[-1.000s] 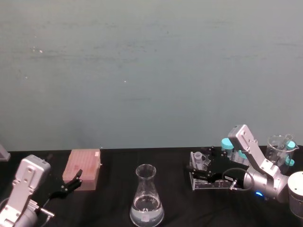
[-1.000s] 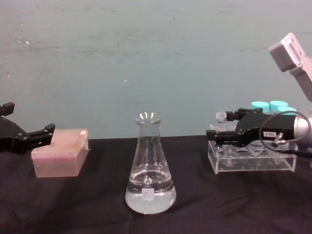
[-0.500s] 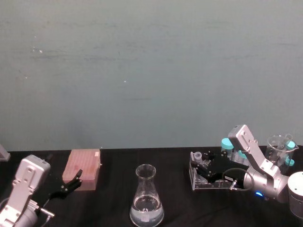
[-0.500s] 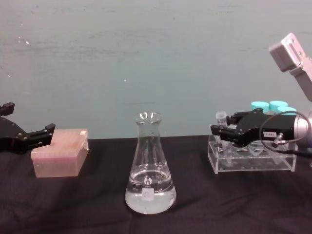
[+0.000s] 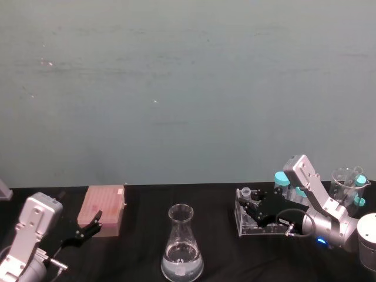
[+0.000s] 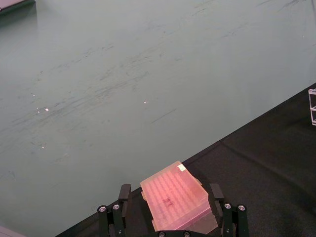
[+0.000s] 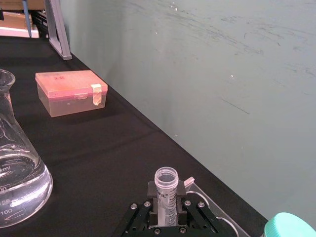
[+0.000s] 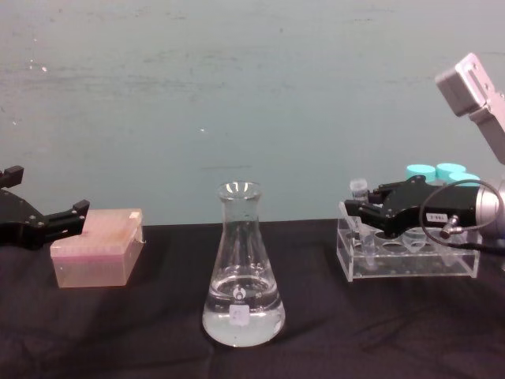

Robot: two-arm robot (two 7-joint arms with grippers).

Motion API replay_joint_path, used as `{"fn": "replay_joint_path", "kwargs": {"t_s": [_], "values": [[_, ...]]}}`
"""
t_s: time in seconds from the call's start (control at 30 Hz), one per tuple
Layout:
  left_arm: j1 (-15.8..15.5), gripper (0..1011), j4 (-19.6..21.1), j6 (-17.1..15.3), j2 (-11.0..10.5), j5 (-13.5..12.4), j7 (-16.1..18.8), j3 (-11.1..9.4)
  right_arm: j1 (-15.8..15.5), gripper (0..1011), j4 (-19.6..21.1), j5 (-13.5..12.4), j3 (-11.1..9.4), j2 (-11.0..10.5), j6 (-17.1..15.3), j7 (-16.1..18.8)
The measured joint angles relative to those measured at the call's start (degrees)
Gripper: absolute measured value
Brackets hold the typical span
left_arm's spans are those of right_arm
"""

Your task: Pour the liquid from the test tube into the beaker using one hand.

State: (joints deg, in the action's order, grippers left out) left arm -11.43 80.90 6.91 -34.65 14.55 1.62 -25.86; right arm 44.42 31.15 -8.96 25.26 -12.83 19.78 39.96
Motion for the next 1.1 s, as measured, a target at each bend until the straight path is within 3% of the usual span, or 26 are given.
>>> {"fn": "replay_joint_path", "kwargs": {"t_s": [0.37, 1.1], "values": [[0.00, 1000, 0.00, 0.00, 0.00, 0.00, 0.00, 0.00, 0.00, 199, 0.00, 0.00, 0.00, 0.00, 0.00, 0.01], [0.00, 1000, 0.00, 0.00, 0.00, 0.00, 0.00, 0.00, -3.65, 199, 11.35, -1.73, -1.33, -2.66, -3.84, -0.87]]}}
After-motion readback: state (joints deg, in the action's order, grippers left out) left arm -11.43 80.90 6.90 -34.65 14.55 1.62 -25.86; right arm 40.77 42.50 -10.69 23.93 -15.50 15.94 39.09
